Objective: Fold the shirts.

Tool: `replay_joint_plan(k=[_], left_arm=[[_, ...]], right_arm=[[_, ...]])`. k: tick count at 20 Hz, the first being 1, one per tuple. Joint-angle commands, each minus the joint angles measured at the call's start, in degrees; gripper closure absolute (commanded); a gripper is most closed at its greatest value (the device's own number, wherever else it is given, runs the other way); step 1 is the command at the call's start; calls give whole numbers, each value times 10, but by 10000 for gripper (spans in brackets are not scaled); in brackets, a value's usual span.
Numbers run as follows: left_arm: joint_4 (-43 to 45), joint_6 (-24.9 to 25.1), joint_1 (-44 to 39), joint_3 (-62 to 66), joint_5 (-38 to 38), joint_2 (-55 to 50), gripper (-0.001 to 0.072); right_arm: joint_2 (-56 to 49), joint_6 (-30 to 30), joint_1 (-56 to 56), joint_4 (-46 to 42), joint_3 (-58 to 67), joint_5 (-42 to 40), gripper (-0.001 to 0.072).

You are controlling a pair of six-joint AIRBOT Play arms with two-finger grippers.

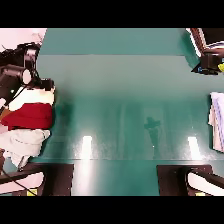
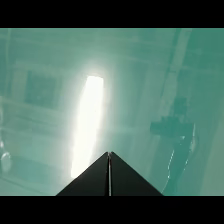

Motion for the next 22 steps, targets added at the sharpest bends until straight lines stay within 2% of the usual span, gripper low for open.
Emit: replay_joint_plan(k=[1, 3, 5, 6, 7, 12, 15, 17, 18, 19, 21, 22], left_arm=[[-12, -2, 37, -12, 3, -44, 146], [-12, -2, 37, 0, -7, -40, 176], [-12, -2, 37, 28, -35, -36, 491], [-12, -1, 37, 42, -48, -29, 625], [-12, 3, 37, 55, -56, -17, 683], [-20, 3, 37, 164, -64, 122, 684], [-25, 18, 37, 229, -64, 211, 684], [-6, 18, 37, 231, -90, 229, 684], [-24, 30, 37, 230, -126, 227, 684], [-78, 60, 32, 227, -144, 226, 684], [-169, 93, -18, 232, -138, 227, 685], [-173, 93, -62, 240, -128, 227, 686]], right_arm=[[0, 0, 10, 0, 0, 4, 693], [0, 0, 24, 0, 0, -12, 693], [0, 0, 32, -1, 0, -29, 693], [0, 0, 37, -1, 0, -34, 693], [0, 0, 38, -1, 0, -37, 693], [10, 0, 33, 0, 1, -47, 693], [31, 0, 33, -2, 1, -81, 693], [46, 0, 33, -2, 1, -110, 693], [52, 0, 33, -2, 1, -126, 693], [57, 0, 33, -3, 1, -139, 693], [62, 0, 33, -5, 1, -153, 693], [62, 0, 33, -4, 1, -155, 693]])
